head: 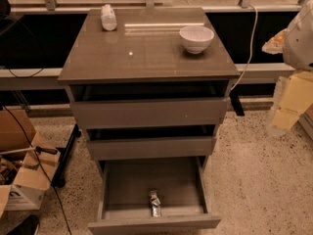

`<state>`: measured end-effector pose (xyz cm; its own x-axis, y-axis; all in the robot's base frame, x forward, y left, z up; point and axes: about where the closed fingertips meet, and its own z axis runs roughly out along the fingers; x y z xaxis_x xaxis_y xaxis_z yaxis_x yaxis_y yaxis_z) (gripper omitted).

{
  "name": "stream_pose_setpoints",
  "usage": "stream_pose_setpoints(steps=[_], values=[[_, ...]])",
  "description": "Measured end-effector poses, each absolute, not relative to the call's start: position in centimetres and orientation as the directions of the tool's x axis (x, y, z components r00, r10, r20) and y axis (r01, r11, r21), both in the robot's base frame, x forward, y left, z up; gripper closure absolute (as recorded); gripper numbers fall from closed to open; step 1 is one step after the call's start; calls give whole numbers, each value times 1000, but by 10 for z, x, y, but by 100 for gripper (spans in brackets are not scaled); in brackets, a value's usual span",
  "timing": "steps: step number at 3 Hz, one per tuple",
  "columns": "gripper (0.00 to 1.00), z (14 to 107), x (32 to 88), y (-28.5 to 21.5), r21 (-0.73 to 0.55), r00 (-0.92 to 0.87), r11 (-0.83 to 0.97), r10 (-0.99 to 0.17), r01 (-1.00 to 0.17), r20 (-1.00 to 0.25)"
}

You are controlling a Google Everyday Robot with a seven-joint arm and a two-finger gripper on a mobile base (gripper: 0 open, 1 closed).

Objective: Pick redbull can from bottom drawer and place on counter

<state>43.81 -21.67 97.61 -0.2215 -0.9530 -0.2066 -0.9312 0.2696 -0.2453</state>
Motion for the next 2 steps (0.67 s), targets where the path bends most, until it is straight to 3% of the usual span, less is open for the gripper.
stream_pose_setpoints(steps=[2], values=[[0,966,447,-199,-217,-252,310,-933,-925,-256]])
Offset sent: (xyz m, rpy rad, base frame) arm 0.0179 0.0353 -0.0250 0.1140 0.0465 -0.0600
